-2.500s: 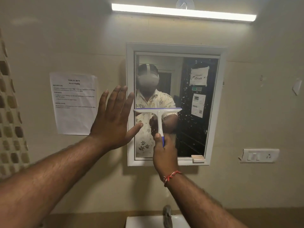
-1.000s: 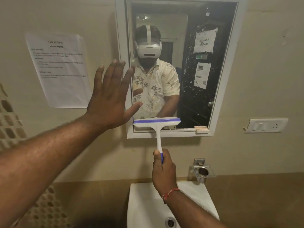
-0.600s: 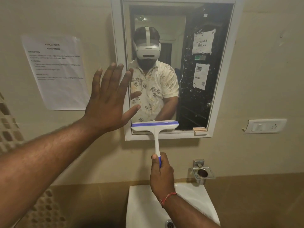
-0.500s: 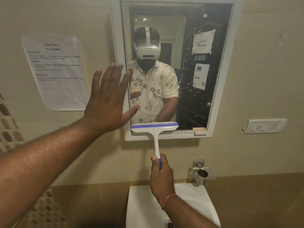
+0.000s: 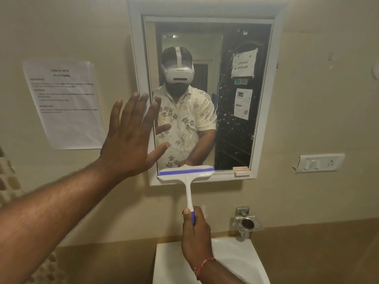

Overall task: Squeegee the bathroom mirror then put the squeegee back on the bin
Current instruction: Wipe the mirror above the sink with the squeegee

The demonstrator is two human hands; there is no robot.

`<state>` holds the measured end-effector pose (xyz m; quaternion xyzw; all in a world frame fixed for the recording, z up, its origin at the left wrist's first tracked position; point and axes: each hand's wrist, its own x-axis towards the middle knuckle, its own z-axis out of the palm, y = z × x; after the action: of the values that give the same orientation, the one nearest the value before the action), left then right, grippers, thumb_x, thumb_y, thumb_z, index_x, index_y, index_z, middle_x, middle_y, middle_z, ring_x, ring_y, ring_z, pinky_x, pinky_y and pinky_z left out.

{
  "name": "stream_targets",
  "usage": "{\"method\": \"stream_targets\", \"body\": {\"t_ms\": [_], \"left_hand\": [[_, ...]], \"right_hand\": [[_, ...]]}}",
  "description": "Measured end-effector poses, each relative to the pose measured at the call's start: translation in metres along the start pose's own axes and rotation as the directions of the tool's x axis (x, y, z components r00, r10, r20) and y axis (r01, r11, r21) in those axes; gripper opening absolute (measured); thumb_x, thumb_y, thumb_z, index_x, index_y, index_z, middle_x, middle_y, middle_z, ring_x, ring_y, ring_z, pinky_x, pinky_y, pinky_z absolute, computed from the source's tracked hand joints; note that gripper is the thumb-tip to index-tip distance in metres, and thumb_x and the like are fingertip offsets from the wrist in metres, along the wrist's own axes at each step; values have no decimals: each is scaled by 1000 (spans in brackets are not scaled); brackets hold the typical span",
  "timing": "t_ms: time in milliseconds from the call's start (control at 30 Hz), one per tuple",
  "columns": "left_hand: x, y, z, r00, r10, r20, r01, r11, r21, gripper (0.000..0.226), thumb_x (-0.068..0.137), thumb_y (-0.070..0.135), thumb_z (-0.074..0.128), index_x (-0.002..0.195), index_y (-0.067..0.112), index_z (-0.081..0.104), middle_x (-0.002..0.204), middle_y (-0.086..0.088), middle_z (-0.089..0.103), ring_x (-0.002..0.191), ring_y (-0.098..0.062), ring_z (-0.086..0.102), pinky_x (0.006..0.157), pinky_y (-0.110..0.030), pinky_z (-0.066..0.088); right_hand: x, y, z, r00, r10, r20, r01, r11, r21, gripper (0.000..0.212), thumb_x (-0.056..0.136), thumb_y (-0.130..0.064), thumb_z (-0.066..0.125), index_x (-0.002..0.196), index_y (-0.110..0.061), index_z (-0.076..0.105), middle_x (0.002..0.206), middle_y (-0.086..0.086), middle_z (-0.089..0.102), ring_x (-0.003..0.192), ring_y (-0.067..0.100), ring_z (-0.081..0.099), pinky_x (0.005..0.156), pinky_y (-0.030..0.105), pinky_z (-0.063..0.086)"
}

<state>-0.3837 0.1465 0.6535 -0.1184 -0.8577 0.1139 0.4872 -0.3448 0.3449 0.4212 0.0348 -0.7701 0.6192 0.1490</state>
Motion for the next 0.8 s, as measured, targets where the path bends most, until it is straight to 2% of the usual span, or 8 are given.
{"method": "stream_targets", "body": {"t_ms": [100,167,233,333,433,600,733,800], "left_hand": [[-1,0,-3,999,21,-34,-22,1000,-20,104,107,78,38,185,15,10,193,-19,9,180,-40,8,141,-73,15],[-2,0,-3,998,40,-58,-41,999,-18,104,107,77,39,184,15,10,193,-19,10,180,-41,10,140,-74,17],[-1,0,-3,996,47,-81,-49,999,-17,104,107,76,41,184,13,12,192,-20,13,179,-42,13,139,-75,20],[4,4,-3,991,61,-121,-63,998,-13,102,107,73,44,183,8,18,192,-21,13,179,-43,15,137,-76,23],[12,10,-4,982,80,-169,-86,996,-28,102,107,70,50,180,4,25,192,-22,14,178,-46,18,136,-78,26],[36,20,-12,976,76,-206,-85,996,-38,105,104,70,54,179,2,28,191,-22,14,178,-46,19,136,-78,26],[58,26,-23,971,69,-231,-76,997,-20,107,103,72,53,181,6,24,193,-18,12,179,-41,18,137,-76,26],[67,28,-27,968,71,-239,-76,997,-11,107,103,72,54,181,6,24,193,-16,11,179,-40,17,137,-75,26]], "right_hand": [[-5,-3,-5,998,62,-31,-61,998,29,36,105,-60,47,93,-29,61,58,-7,56,52,7,50,56,25,45],[-6,-1,-8,993,71,-96,-71,997,6,52,91,-81,40,98,-35,64,61,-3,61,56,9,59,62,30,51],[-4,-8,-16,985,72,-154,-68,997,31,54,85,-89,39,97,-44,65,60,-2,62,55,10,62,61,29,52],[9,-29,-37,976,87,-200,-75,995,66,49,81,-81,50,90,-37,71,53,2,61,50,13,61,57,27,49],[29,-64,-65,975,89,-204,-73,994,85,34,100,-56,64,85,-28,73,61,8,67,56,18,66,62,31,52],[69,-145,-115,966,-101,-240,124,989,83,44,99,-73,46,97,-35,69,70,1,67,63,13,63,67,33,51],[99,-216,-149,953,-221,-209,242,967,81,32,110,-53,46,106,-34,71,86,-15,74,80,-2,67,70,23,49],[113,-244,-158,944,-254,-210,276,957,84,31,112,-52,45,117,-35,69,98,-17,75,92,-3,67,74,20,48]]}}
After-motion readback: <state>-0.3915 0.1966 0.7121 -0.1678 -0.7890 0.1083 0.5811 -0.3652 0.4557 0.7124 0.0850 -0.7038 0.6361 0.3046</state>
